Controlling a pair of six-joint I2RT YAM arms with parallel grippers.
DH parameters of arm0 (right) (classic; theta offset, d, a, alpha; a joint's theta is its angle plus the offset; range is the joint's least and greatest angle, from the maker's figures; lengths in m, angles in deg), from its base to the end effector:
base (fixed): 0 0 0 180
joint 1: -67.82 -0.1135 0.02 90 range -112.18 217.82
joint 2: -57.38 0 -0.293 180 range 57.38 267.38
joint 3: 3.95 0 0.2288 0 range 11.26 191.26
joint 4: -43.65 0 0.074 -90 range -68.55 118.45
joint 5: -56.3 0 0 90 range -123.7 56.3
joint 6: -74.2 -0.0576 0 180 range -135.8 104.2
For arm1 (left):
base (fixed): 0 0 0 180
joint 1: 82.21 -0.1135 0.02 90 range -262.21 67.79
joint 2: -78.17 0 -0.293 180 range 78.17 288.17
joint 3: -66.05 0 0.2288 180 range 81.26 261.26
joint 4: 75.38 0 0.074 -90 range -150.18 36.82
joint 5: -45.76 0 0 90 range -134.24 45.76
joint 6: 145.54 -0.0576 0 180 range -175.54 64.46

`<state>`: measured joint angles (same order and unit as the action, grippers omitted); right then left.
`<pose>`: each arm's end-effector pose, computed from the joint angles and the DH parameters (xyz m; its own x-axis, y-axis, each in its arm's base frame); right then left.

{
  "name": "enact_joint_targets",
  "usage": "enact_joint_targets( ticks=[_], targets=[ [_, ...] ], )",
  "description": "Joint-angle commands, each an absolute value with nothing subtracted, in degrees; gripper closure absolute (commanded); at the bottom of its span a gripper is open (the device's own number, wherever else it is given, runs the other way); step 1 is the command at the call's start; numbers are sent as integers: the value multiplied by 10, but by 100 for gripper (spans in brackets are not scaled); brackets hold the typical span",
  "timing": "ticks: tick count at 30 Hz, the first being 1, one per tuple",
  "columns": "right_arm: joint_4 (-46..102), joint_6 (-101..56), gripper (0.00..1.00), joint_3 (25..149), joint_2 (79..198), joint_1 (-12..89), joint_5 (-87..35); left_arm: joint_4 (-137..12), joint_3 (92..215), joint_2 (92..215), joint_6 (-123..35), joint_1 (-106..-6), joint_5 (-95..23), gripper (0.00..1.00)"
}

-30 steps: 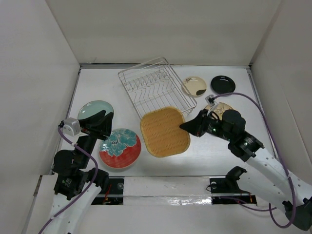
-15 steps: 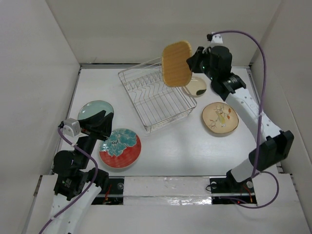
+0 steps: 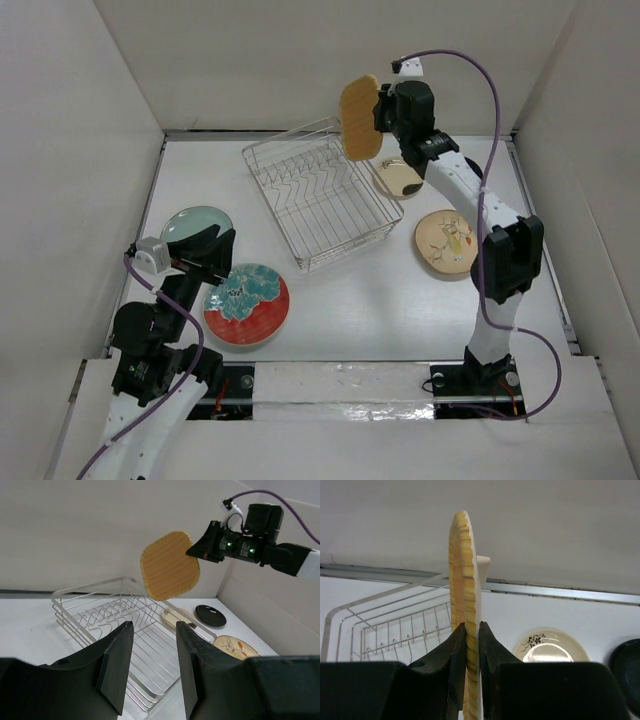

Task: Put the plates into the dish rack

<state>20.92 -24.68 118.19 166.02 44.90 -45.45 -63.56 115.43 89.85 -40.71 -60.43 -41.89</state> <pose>0.4327 0.1702 0.4236 -0.1762 0.0896 -0.9803 -0.1710 0.9779 0.1201 0.0293 -0.0142 0.3702 0.2882 -0.3905 -0.8743 0.4952 0.8422 -0.2130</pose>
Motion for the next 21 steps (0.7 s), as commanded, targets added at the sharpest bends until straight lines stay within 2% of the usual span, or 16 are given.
enact_joint_targets(
  ticks=[1,14,21],
  targets=[
    [364,-231,100,1233,1672,447,-471,-657,1156,907,-416,-601,-415,63],
    [505,-192,100,1259,1774,419,-516,-657,1157,923,-418,-601,-415,63],
    [502,-165,100,1311,1829,413,-499,-656,1157,925,-420,-601,-417,63]
  ],
)
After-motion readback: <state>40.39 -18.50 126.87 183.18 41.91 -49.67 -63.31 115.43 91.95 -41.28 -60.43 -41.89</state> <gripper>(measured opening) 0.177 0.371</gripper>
